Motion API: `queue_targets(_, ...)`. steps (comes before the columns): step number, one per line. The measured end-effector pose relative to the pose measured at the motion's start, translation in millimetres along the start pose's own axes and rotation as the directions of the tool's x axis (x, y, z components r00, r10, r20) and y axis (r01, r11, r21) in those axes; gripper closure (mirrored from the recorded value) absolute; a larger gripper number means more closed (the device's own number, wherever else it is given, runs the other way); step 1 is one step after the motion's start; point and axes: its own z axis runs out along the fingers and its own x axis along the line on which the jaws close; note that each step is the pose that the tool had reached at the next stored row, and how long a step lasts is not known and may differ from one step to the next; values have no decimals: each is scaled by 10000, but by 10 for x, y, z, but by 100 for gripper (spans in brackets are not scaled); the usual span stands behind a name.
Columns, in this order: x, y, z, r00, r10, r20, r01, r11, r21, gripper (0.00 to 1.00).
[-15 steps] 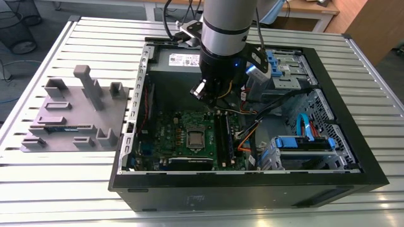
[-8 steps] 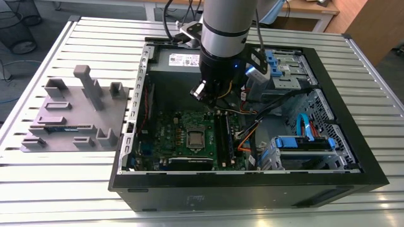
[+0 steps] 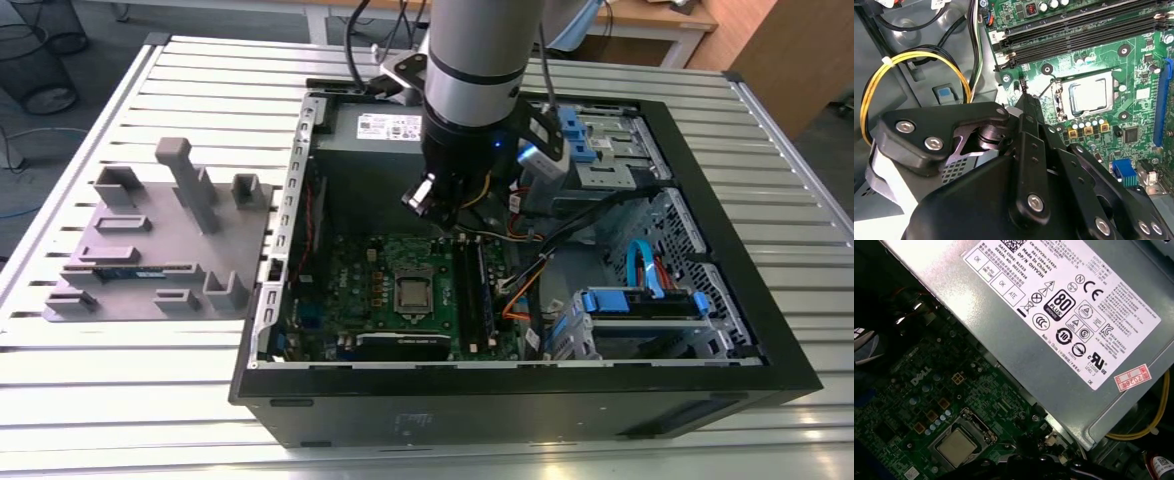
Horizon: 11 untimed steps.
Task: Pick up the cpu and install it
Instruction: 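Install the first cpu locking lever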
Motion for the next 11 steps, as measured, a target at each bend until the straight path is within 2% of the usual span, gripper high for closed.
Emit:
queue_targets(6,1,0,14,10000,-55,13,55,10000,-16,89)
queue_targets(11,1,0,17,9999,-109,90,109,9999,-87,89)
